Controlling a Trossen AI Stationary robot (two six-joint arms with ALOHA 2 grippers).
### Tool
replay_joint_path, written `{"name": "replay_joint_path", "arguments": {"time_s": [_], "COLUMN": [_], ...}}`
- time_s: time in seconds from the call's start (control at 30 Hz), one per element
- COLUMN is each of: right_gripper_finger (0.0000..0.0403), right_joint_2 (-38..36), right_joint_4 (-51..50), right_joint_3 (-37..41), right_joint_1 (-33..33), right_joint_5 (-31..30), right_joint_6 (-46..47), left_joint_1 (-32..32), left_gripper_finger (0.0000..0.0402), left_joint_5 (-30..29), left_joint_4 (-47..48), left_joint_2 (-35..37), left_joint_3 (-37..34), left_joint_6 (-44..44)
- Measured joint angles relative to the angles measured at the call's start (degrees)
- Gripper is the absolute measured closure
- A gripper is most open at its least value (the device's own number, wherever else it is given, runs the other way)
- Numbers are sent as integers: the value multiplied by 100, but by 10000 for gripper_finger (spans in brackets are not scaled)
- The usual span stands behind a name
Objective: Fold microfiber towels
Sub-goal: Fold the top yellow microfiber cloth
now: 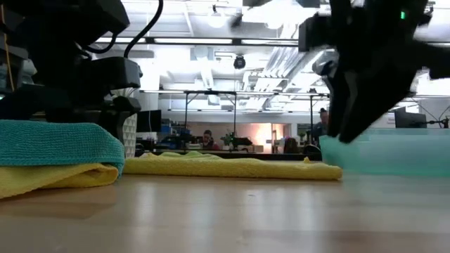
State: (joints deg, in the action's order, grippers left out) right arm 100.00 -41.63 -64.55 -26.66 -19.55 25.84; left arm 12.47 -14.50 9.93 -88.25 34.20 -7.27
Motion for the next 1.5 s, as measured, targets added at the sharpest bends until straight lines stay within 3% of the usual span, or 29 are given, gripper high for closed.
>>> {"name": "replay_joint_path", "arguments": {"time_s": [0.17,0.37,0.7,0.87,1.03,1.1,1.5], "right_gripper_finger": [241,241,244,293,391,388,402], "right_joint_2": [90,453,833,837,846,850,320], "right_joint_4": [596,571,704,683,607,590,-201], "right_joint_3": [-3,-4,-4,7,6,6,17], "right_joint_1": [-1,260,423,419,416,388,275], "right_joint_5": [155,203,866,853,910,874,628], "right_joint_6": [-340,-813,-991,-897,-800,-789,-416], "left_joint_1": [-2,-5,-7,9,148,233,277], "left_gripper_finger": [257,257,257,282,369,392,399], "left_joint_5": [4,57,62,-24,-104,-184,-435], "left_joint_4": [-7,9,13,22,46,153,956], "left_joint_2": [-1,0,-2,-2,-11,-16,-13], "left_joint_3": [0,-2,-2,-2,3,66,951], "left_joint_6": [0,0,-2,-34,-284,-354,-406]}}
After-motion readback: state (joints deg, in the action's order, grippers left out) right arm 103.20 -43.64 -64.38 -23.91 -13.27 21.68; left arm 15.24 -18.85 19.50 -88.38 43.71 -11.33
